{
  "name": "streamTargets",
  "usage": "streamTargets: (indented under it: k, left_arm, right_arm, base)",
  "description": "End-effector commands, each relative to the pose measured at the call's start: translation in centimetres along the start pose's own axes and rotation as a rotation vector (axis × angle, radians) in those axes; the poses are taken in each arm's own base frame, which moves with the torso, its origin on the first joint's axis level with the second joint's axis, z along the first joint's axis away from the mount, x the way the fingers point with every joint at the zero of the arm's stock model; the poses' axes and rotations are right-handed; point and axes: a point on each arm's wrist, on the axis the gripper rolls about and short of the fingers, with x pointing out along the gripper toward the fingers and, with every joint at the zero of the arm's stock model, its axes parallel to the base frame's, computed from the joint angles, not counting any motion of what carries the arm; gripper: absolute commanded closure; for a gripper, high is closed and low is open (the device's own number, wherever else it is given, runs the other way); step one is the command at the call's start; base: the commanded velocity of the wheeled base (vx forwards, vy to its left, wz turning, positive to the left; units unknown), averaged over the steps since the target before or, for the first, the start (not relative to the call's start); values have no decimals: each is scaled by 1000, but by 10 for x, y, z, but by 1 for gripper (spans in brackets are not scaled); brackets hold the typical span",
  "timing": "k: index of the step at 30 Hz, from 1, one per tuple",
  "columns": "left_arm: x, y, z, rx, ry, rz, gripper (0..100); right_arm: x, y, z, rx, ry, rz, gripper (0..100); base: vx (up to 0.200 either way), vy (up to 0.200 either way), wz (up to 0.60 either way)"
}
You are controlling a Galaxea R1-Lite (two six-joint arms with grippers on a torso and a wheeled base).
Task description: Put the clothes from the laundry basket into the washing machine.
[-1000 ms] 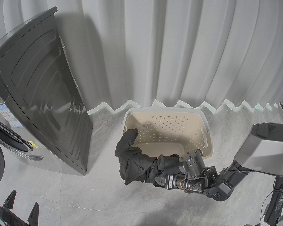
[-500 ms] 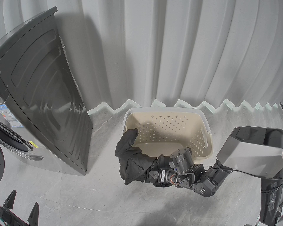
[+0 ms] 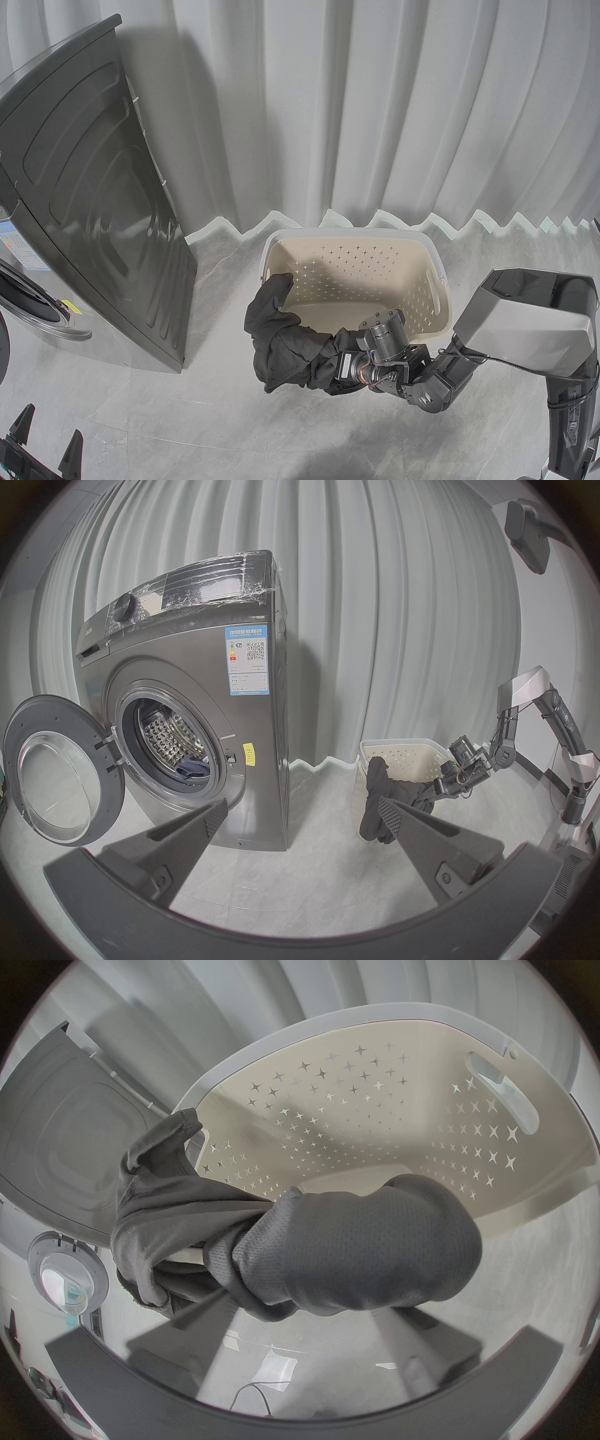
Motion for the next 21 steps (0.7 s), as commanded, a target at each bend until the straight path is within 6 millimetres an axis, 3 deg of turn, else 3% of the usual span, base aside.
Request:
streamTargets:
  k: [1, 6, 12, 21]
  left_arm:
    - [0, 0, -5, -2, 0, 2, 0]
    - [0, 0, -4, -4, -2, 0, 0]
    - [0, 0, -4, -4, -2, 2, 0]
    - [0, 0, -4, -4, -2, 0, 0]
  right_arm:
    - [-1, 1, 0, 1, 1, 4, 100]
    - [-6, 2, -1, -1, 3, 8, 100]
    - [-39, 2, 10, -5, -18, 23, 100]
    - [-119, 6, 33, -14, -111, 112, 100]
  base:
    - [0, 0, 0]
    - [0, 0, 0]
    - [0, 0, 0]
    - [0, 0, 0]
